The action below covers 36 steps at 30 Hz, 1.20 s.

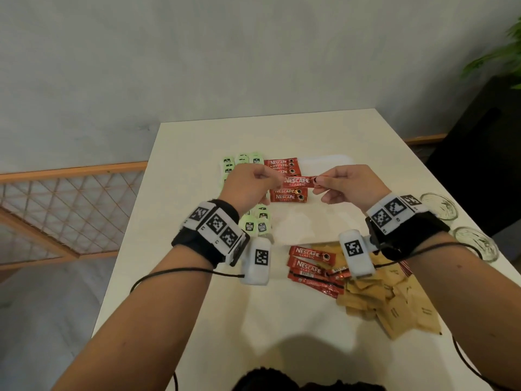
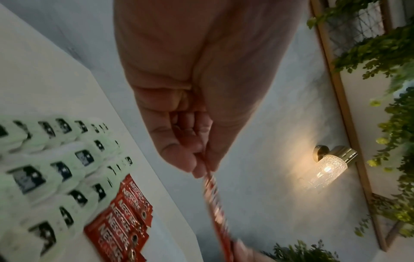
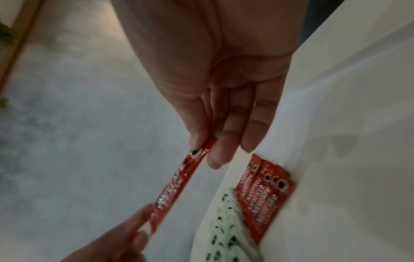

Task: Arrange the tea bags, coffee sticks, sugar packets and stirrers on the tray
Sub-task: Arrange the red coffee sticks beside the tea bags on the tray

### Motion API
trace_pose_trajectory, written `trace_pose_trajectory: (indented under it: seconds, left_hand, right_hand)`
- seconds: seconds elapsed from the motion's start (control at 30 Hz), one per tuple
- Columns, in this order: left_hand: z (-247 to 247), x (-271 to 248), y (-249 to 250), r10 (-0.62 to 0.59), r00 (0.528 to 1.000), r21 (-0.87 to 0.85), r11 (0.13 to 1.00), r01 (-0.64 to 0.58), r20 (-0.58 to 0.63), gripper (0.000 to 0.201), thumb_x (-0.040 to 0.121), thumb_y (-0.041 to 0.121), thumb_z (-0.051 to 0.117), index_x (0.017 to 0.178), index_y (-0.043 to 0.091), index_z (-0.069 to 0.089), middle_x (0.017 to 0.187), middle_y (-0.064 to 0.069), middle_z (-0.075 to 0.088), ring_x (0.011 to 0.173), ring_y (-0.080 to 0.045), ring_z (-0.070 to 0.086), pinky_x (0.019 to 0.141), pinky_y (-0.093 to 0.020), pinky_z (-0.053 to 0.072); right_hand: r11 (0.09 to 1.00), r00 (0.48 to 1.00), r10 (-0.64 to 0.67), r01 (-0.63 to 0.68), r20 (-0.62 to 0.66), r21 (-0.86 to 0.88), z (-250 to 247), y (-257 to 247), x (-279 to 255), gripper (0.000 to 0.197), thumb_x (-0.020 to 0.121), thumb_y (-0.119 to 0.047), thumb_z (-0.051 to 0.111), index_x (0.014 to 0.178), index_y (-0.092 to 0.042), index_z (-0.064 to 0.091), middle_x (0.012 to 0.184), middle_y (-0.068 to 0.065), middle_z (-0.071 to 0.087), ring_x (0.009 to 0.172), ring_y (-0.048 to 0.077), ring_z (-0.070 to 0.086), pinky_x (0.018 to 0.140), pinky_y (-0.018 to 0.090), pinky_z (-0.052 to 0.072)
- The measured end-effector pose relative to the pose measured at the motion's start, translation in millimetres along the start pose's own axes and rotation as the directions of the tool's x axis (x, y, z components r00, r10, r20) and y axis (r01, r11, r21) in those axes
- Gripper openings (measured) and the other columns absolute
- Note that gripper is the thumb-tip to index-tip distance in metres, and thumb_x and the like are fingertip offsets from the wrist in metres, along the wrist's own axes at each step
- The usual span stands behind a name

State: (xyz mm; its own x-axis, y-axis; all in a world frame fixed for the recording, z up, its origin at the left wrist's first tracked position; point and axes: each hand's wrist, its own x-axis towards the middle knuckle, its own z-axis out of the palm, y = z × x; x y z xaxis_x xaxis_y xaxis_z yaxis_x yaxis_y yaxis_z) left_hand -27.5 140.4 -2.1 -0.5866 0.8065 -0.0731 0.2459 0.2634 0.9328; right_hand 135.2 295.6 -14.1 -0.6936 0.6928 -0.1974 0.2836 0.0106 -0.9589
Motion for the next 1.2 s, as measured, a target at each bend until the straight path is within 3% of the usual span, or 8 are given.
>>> trace_pose_trajectory:
  seconds: [0.07,0.13,0.4,0.57,0.8,0.93,1.1,1.2]
  left_hand:
    - [-7.4,4.6,-2.1,-0.024,1.000,-0.021,1.000,0.023,-0.018,0.010,0.090,0.011,0.064,0.091,0.014,0.073,0.081,0.005,0.071,0.058,-0.003,0.058,0.057,-0.023,0.052]
    - [-12.3,8.7,-5.9,-0.050,0.998,-0.044,0.998,0.048,-0.033,0.012,0.092,0.010,0.061,0.093,0.014,0.073,0.079,0.006,0.070,0.057,-0.005,0.054,0.056,-0.023,0.052]
    - [-10.7,20.6,-20.9,-0.094,0.995,-0.046,0.995,0.093,-0.014,0.015,0.095,0.023,0.061,0.101,0.014,0.071,0.082,0.001,0.070,0.058,-0.007,0.051,0.058,-0.022,0.049]
    - [-9.5,24.8,-31.1,-0.106,0.994,-0.010,0.994,0.106,0.010,0.016,0.095,0.026,0.061,0.101,0.015,0.070,0.086,-0.002,0.072,0.060,-0.008,0.053,0.060,-0.024,0.049]
    - [-7.2,32.1,-33.8,-0.129,0.991,-0.003,0.992,0.130,0.044,0.018,0.096,0.024,0.059,0.106,0.013,0.069,0.083,0.000,0.070,0.060,-0.008,0.053,0.062,-0.024,0.048]
    - [-5.5,34.3,-31.4,-0.127,0.991,0.005,0.992,0.126,0.054,0.018,0.096,0.025,0.059,0.105,0.014,0.069,0.081,0.003,0.070,0.061,-0.008,0.053,0.064,-0.026,0.049]
    - [-1.1,28.8,-18.8,-0.037,0.998,0.082,0.996,0.032,0.056,0.015,0.095,0.023,0.061,0.103,0.015,0.069,0.080,0.007,0.070,0.060,-0.002,0.054,0.063,-0.022,0.046]
    - [11.5,14.3,-13.0,0.087,0.988,0.298,0.947,-0.121,0.126,0.011,0.093,0.025,0.063,0.101,0.021,0.068,0.083,0.010,0.065,0.062,0.006,0.053,0.060,-0.017,0.039]
  right_hand:
    - [0.996,0.997,0.064,-0.067,-0.042,-0.058,-4.9,14.8,8.5,0.014,0.091,-0.015,0.066,0.096,-0.004,0.072,0.087,0.010,0.074,0.059,0.011,0.065,0.063,0.024,0.059]
    - [0.980,0.989,0.122,-0.132,-0.078,-0.148,-4.9,31.5,16.3,0.013,0.089,-0.018,0.068,0.095,-0.007,0.073,0.083,0.006,0.072,0.064,0.011,0.063,0.064,0.024,0.059]
    - [0.868,0.953,0.249,-0.298,-0.170,-0.397,21.8,62.0,42.5,0.017,0.084,-0.028,0.074,0.088,-0.012,0.075,0.076,0.003,0.068,0.062,0.017,0.061,0.061,0.026,0.051]
    - [0.822,0.951,0.206,-0.296,-0.230,-0.487,30.2,60.1,54.7,0.019,0.080,-0.029,0.078,0.086,-0.019,0.063,0.087,-0.001,0.065,0.062,0.019,0.061,0.060,0.027,0.051]
    - [0.808,0.955,0.173,-0.279,-0.243,-0.520,30.2,56.5,68.0,0.030,0.081,-0.032,0.076,0.084,-0.018,0.049,0.083,0.000,0.056,0.060,0.020,0.057,0.063,0.032,0.050]
    - [0.785,0.959,0.175,-0.273,-0.223,-0.556,32.5,53.5,73.4,0.030,0.083,-0.033,0.075,0.088,-0.016,0.050,0.082,-0.001,0.055,0.056,0.019,0.057,0.052,0.026,0.042]
    - [0.825,0.966,0.147,-0.238,-0.211,-0.513,20.9,42.3,64.7,0.034,0.081,-0.039,0.075,0.094,-0.014,0.054,0.089,0.001,0.061,0.069,0.022,0.064,0.055,0.026,0.047]
    - [0.889,0.981,0.075,-0.147,-0.179,-0.433,0.9,29.6,42.5,0.029,0.080,-0.031,0.078,0.094,-0.014,0.059,0.084,-0.001,0.060,0.069,0.018,0.061,0.063,0.030,0.055]
